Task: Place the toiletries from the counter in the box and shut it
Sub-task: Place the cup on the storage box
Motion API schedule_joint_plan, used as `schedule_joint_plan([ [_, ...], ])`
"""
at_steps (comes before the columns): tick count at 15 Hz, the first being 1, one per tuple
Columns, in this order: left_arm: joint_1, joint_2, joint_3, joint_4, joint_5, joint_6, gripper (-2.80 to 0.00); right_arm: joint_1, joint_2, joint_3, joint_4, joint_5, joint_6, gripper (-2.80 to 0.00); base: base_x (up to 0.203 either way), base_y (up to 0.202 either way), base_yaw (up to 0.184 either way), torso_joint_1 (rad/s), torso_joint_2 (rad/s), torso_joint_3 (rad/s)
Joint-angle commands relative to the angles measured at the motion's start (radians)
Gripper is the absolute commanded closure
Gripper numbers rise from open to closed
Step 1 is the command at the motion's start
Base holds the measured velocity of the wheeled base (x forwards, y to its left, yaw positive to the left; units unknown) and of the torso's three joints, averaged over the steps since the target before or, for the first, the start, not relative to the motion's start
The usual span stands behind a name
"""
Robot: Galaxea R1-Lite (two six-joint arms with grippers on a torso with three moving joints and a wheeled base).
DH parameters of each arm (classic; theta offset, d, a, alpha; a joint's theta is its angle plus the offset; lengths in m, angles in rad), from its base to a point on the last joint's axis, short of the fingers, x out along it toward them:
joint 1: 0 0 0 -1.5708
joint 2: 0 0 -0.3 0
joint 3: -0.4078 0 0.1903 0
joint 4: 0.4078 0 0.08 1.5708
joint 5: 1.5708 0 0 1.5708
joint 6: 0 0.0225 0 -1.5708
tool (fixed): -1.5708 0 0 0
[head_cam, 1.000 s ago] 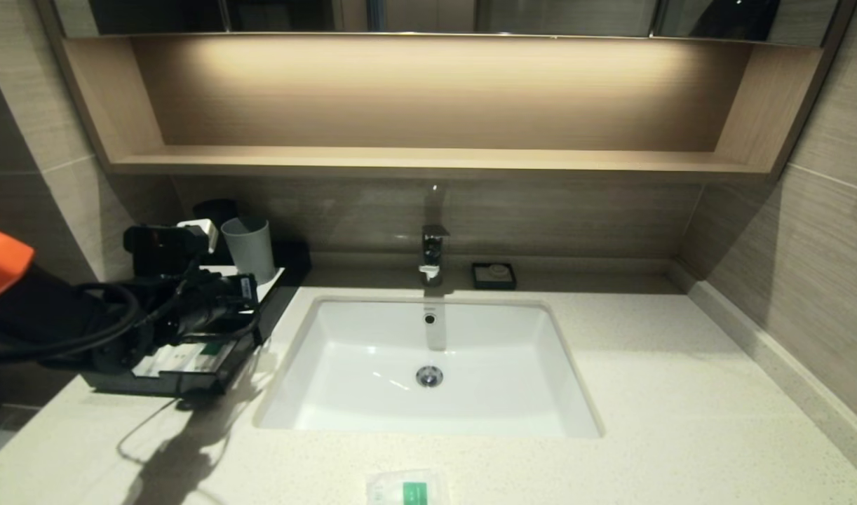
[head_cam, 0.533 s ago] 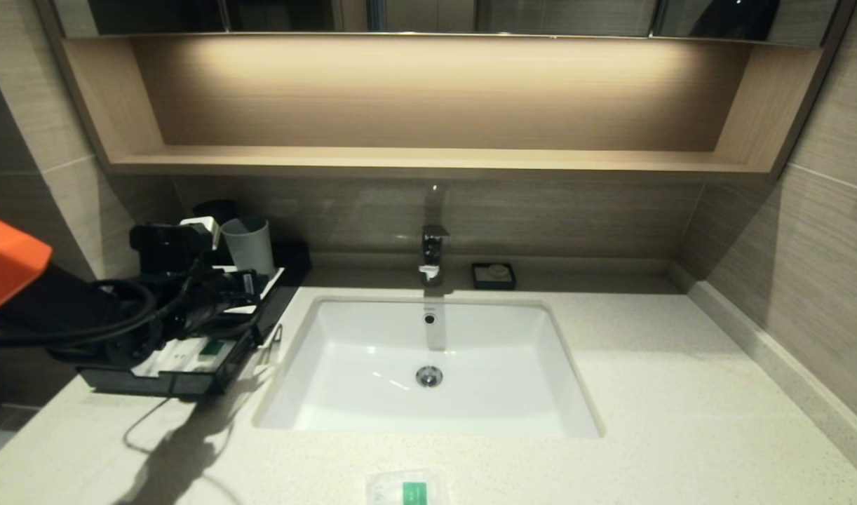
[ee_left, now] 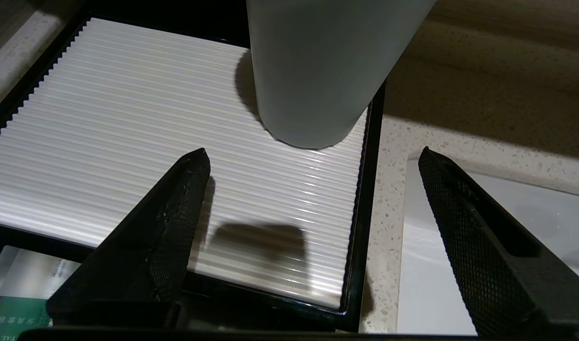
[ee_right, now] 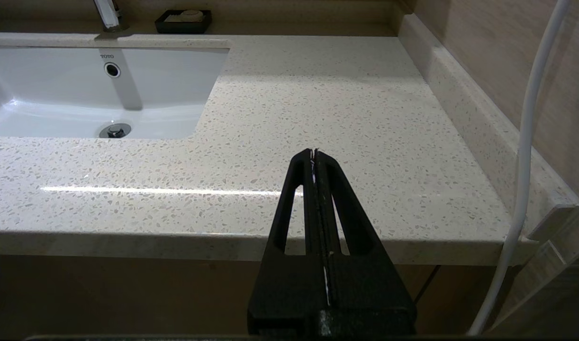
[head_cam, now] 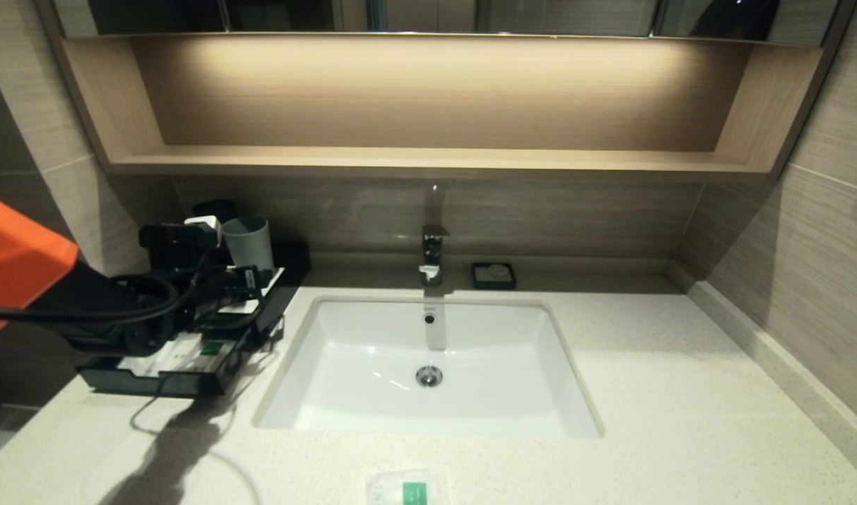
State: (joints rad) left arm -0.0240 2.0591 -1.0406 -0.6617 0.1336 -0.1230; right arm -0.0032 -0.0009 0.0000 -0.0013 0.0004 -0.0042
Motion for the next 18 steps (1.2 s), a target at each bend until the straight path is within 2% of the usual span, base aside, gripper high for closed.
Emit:
schedule_joint_plan([
  [1, 0.001, 0.006, -0.005, -0.009, 0.001, 0.000, -2.80, 0.000, -0.001, 0.002, 0.000, 0.000, 0.000, 0.00, 0.000, 0.000, 0.000, 0.000, 0.00, 0.000],
  [6, 0.006, 0.044, -0.056, -0.012, 0.001, 0.022, -2.80, 0.000, 0.001, 0.002, 0.000, 0.000, 0.000, 0.00, 0.000, 0.000, 0.000, 0.000, 0.00, 0.000],
  [18, 0.010, 0.129, -0.068, -0.095, 0.001, 0.034, -2.80, 0.000, 0.001, 0.002, 0.000, 0.000, 0.000, 0.00, 0.000, 0.000, 0.000, 0.000, 0.00, 0.000],
])
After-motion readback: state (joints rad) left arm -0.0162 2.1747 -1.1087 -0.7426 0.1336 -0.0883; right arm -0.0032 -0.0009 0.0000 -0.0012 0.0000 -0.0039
